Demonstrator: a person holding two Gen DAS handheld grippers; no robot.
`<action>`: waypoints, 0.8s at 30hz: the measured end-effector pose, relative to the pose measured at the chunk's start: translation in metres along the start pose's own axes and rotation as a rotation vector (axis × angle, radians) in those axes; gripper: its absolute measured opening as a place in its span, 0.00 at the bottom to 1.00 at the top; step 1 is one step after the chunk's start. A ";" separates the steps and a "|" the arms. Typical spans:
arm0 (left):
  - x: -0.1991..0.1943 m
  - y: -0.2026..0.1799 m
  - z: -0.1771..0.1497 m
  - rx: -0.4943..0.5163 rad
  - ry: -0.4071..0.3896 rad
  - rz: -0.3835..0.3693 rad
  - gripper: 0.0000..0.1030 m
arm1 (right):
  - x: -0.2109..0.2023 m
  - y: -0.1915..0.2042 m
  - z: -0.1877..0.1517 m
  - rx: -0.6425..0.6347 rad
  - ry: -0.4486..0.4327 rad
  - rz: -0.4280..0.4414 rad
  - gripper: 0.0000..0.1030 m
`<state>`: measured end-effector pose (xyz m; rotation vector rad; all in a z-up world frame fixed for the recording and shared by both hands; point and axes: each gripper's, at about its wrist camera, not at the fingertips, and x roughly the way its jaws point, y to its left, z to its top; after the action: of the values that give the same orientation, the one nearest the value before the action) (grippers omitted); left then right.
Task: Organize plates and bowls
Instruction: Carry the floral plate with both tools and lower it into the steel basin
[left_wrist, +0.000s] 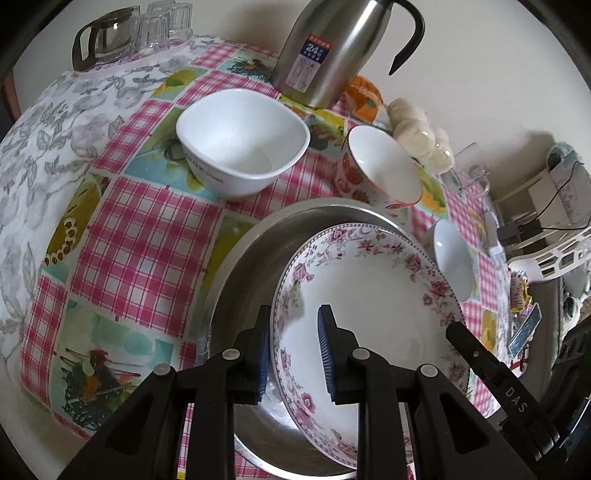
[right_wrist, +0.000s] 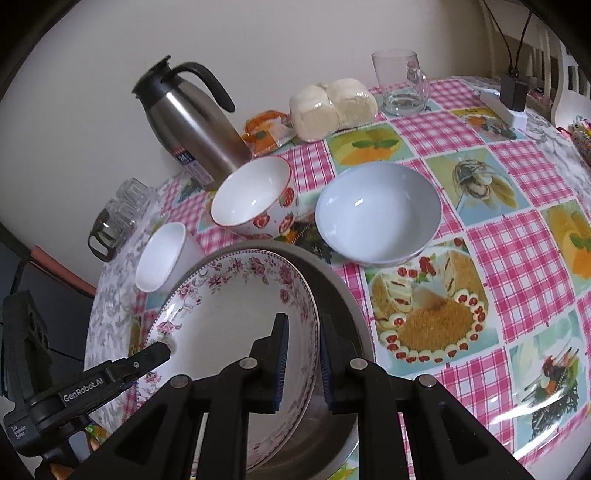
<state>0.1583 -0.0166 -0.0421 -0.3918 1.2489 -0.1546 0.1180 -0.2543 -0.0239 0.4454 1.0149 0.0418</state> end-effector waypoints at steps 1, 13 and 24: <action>0.001 0.000 0.000 0.000 0.005 0.007 0.23 | 0.002 0.000 -0.001 0.000 0.005 -0.004 0.18; 0.019 0.001 -0.002 0.001 0.058 0.045 0.23 | 0.018 -0.003 -0.006 -0.012 0.065 -0.046 0.18; 0.031 0.000 -0.003 0.002 0.085 0.079 0.27 | 0.030 -0.004 -0.010 -0.025 0.109 -0.065 0.19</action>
<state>0.1656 -0.0271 -0.0701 -0.3367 1.3455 -0.1057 0.1251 -0.2472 -0.0539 0.3909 1.1344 0.0210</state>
